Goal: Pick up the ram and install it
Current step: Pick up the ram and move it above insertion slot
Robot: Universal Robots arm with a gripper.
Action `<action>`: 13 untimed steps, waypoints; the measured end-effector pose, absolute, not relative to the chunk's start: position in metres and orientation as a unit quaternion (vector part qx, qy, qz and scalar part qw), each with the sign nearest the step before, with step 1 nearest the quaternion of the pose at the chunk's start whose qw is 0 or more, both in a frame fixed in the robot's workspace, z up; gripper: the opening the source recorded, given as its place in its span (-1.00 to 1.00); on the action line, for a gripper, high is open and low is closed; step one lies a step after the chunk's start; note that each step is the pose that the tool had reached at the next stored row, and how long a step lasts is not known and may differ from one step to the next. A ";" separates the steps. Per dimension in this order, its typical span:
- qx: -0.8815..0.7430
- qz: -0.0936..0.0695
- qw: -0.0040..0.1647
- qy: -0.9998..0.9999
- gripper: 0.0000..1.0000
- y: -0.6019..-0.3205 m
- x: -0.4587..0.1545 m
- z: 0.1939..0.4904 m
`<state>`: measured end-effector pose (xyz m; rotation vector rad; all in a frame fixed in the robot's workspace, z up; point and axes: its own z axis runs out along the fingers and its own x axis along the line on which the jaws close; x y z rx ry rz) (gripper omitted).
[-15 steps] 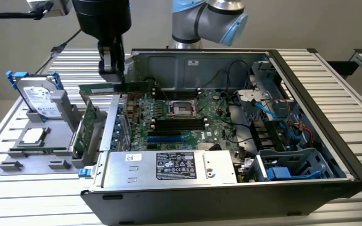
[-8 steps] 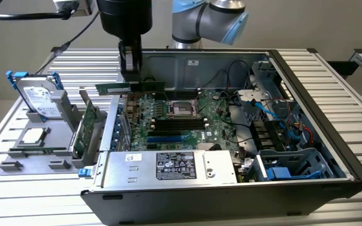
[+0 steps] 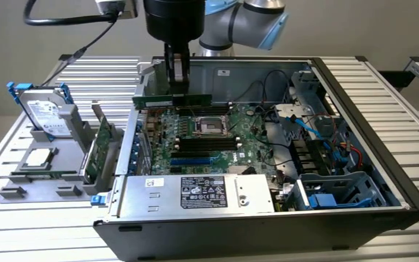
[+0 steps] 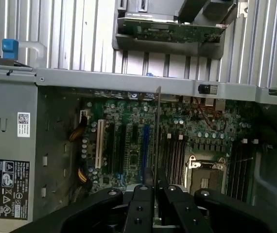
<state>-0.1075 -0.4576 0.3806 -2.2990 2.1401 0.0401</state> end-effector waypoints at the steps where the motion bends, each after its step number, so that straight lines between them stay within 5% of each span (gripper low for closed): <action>1: -0.732 0.013 0.000 0.681 -0.73 -0.458 -0.103 0.381; 13: -0.732 0.013 -0.001 0.681 -0.73 -0.433 -0.064 0.368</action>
